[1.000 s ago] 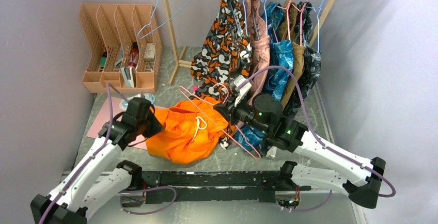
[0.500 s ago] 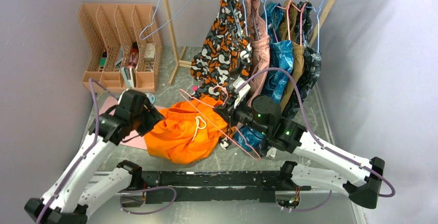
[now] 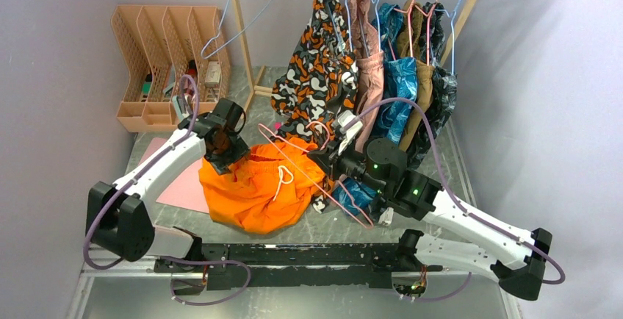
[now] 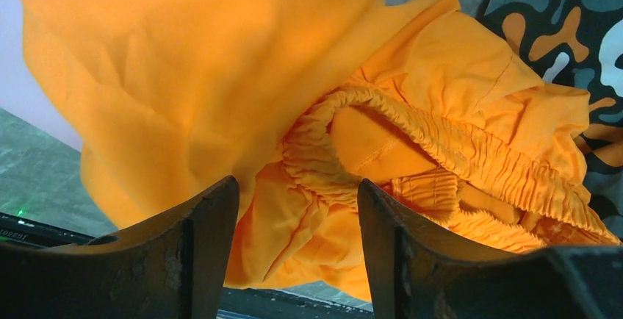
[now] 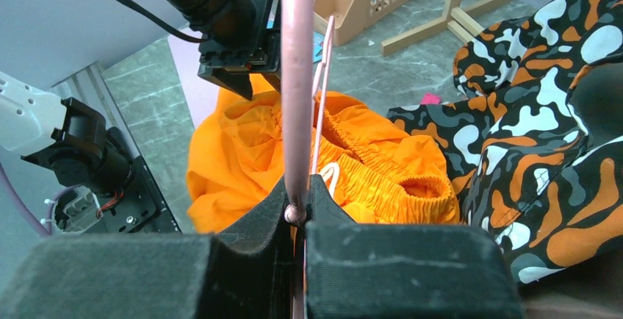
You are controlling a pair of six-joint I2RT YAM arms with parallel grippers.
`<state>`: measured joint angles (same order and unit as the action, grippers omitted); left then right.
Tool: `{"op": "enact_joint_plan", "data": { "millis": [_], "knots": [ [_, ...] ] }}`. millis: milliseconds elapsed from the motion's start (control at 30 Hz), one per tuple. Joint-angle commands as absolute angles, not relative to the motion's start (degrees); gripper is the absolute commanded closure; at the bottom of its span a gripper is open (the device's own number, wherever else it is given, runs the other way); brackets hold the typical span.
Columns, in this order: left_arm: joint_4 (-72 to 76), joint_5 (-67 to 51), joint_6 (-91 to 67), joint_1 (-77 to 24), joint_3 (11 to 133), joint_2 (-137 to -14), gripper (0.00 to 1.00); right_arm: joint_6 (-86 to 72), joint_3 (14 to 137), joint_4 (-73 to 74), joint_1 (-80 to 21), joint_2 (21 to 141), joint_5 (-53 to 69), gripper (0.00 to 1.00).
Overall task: Place the shorts on the hanger
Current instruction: Hang the shorts on the hanger.
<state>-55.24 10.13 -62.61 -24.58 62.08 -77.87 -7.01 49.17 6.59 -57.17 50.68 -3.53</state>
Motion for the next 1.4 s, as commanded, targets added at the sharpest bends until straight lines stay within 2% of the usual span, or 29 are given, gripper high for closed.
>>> {"op": "enact_joint_plan", "data": {
  "millis": [0, 167, 500, 633, 767, 833, 900, 1000, 1200, 1367],
  "knots": [
    [-52.71, 8.47, -61.86, -24.69, 62.89, -79.38, 0.36, -6.08, 50.01, 7.07, -57.18, 49.16, -4.87, 1.00],
    [-49.92, 9.14, -60.71, -24.70, 59.61, -79.51, 0.37, -6.14, 49.46, 7.00, -57.13, 48.40, -5.24, 1.00],
    [-50.13, 10.68, -59.13, -24.67, 62.86, -80.45, 0.26, -6.99, 49.93, 7.39, -57.19, 48.70, -4.48, 1.00],
    [-48.05, 9.15, -56.89, -24.70, 61.67, -80.92, 0.28, -7.02, 50.42, 7.73, -57.20, 49.00, -4.51, 1.00],
    [-44.54, 6.11, -54.88, -24.65, 57.76, -82.55, 0.35, -7.42, 50.28, 7.31, -57.18, 49.05, -4.18, 1.00],
    [-43.37, 5.18, -54.03, -24.70, 56.30, -82.50, 0.44, -7.56, 50.22, 7.33, -57.13, 49.13, -3.90, 1.00],
    [-42.68, 4.92, -52.76, -24.76, 55.60, -81.34, 0.66, -7.46, 50.40, 7.63, -57.16, 49.14, -3.93, 1.00],
    [-42.22, 6.40, -50.76, -24.95, 55.65, -77.69, 0.91, -7.26, 50.70, 7.82, -57.16, 49.10, -4.28, 1.00],
    [-38.20, 7.62, -42.30, -24.96, 58.79, -67.62, 0.93, -5.08, 52.89, 8.44, -57.17, 48.03, -6.28, 1.00],
    [-27.46, 1.92, -29.17, -24.97, 67.04, -60.93, 0.93, -1.41, 56.65, 7.57, -57.13, 45.15, -9.18, 1.00]
  ]
}}
